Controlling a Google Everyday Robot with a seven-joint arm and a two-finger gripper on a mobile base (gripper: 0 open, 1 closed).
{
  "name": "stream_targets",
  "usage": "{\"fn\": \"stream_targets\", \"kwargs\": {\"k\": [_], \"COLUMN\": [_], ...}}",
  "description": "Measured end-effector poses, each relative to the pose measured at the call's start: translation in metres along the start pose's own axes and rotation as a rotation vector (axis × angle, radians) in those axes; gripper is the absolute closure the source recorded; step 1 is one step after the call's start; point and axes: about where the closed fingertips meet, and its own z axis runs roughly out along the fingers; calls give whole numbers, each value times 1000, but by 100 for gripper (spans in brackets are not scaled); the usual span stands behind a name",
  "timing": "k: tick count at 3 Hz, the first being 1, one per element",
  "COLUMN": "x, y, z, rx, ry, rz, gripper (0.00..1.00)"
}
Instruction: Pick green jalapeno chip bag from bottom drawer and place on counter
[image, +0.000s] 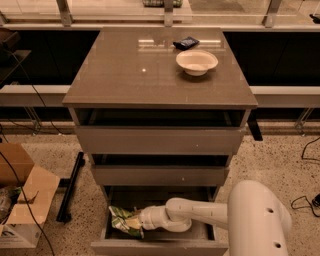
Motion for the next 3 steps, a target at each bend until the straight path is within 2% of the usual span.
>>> {"fn": "stream_targets", "kwargs": {"k": [1,2,3], "x": [-31,-49,-67], "y": [29,75,131], "z": [-78,-149,-214], "rx": [-57,-93,-117], "ry": [-68,-89,-132], "rz": [-108,-234,-403], "gripper": [100,100,100]}}
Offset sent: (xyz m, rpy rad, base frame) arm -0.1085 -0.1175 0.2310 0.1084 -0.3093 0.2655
